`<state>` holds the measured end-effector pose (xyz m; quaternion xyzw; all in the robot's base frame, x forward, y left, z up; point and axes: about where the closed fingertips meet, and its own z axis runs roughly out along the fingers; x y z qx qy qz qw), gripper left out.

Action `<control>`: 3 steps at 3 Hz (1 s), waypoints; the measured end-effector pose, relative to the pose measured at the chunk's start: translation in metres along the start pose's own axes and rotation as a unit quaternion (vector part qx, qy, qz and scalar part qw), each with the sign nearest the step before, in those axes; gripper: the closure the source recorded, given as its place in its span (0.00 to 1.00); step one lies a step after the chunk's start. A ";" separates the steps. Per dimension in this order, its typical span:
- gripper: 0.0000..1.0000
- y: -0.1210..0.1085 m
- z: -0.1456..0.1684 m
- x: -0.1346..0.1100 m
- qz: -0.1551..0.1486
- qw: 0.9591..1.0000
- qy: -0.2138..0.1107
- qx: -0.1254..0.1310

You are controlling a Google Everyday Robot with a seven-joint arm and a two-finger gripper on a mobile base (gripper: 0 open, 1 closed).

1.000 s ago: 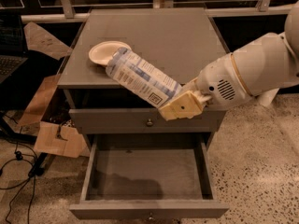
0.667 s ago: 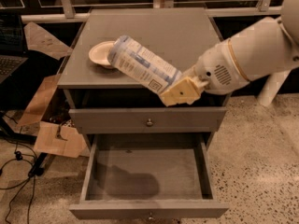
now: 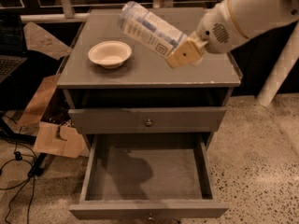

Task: Pick blue plastic bottle from middle drawer and place on counter

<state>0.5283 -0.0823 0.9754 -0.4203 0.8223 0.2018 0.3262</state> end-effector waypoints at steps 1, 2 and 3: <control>1.00 -0.052 0.013 -0.022 0.016 0.999 0.008 0.035; 1.00 -0.052 0.013 -0.022 0.016 0.999 0.008 0.035; 1.00 -0.063 0.018 -0.018 0.029 0.998 0.006 0.052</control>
Offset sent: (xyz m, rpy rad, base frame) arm 0.0870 -0.0186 0.0011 -0.0414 -0.0078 -0.1187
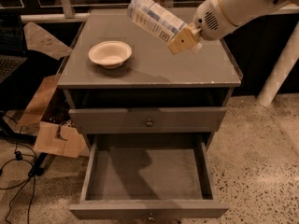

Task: Pick blue plastic bottle from middle drawer and place on counter

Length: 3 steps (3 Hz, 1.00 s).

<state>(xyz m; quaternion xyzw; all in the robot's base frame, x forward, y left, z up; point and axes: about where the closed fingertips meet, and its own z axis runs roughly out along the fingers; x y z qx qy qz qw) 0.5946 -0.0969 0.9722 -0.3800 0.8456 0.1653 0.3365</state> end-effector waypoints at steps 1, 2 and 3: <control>1.00 -0.024 0.010 -0.001 0.010 1.000 0.005 0.020; 1.00 -0.053 0.027 -0.007 0.023 0.999 0.021 0.031; 1.00 -0.081 0.045 -0.017 0.053 0.995 0.043 0.067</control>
Offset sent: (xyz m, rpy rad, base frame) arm 0.0966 -0.0253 -0.0213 -0.0728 0.0451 -0.1170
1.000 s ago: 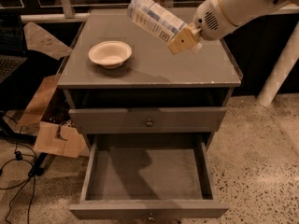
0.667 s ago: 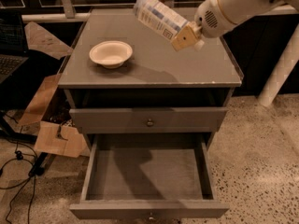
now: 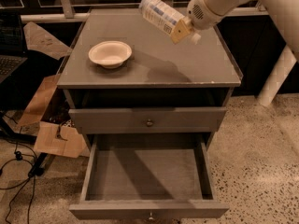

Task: Pick blue plastic bottle from middle drawer and place on counter

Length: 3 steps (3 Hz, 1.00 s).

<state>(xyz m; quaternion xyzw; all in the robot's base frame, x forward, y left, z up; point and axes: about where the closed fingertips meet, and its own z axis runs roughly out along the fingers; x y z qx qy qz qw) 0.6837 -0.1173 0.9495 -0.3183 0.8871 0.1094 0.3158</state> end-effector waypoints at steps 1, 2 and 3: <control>1.00 -0.028 0.024 -0.003 0.074 0.995 0.025 0.062; 1.00 -0.042 0.044 0.018 0.126 0.988 0.039 0.075; 1.00 -0.031 0.054 0.021 0.109 0.991 0.047 0.056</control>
Offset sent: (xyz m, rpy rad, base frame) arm 0.0462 -0.0333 -0.0418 -0.0357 0.0869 -0.3945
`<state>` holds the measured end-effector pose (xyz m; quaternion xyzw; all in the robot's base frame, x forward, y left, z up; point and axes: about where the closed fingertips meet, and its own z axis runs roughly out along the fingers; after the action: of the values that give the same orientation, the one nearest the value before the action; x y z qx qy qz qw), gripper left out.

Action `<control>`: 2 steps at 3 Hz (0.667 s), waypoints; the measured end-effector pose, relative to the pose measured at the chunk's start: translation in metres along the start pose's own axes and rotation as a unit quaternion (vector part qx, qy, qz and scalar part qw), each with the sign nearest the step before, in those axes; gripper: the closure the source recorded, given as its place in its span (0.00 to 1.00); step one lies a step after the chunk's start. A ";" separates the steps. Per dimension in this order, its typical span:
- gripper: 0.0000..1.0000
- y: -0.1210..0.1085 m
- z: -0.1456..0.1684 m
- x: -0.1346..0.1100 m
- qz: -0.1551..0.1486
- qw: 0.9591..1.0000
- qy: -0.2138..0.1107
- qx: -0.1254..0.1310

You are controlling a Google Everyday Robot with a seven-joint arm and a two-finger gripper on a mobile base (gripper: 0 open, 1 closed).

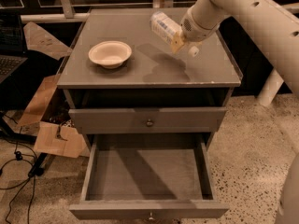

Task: Pick blue plastic bottle from middle drawer and place on counter

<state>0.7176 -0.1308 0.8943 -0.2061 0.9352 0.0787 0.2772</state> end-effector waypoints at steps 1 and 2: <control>0.99 0.000 0.000 0.000 0.000 1.000 0.000 0.000; 0.76 0.000 0.000 0.000 0.000 1.000 0.000 0.000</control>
Offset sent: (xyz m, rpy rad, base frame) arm 0.0000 0.0001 -0.0001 -0.0001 0.0001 0.0006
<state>0.7176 -0.1306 0.8942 -0.2064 0.9351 0.0788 0.2771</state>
